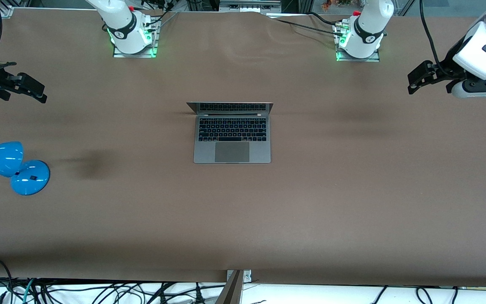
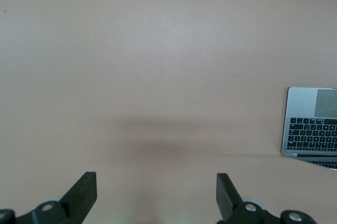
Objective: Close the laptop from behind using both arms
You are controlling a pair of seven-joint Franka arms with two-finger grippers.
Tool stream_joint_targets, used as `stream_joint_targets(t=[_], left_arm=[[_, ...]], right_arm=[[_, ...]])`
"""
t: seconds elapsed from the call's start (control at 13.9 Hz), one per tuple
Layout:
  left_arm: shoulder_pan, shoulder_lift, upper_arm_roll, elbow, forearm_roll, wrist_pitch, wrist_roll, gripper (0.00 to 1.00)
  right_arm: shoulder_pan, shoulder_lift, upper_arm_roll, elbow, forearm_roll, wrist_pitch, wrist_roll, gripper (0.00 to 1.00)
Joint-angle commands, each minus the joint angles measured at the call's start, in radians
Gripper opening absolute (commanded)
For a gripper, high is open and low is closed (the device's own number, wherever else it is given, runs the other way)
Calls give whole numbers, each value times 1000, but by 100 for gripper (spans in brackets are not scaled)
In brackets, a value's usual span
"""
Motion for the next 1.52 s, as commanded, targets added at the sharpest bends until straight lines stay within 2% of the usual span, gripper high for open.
stream_joint_targets(t=[0.0,1.44], left_arm=[[10,-3,-3,-5,17,18,87,100],[9,29,-8,0,-13,-11,112,100]], right_arm=[[-7,-6,2,-2,19,-8,10,100],[-7,-7,5,-2,18,-9,7,100]])
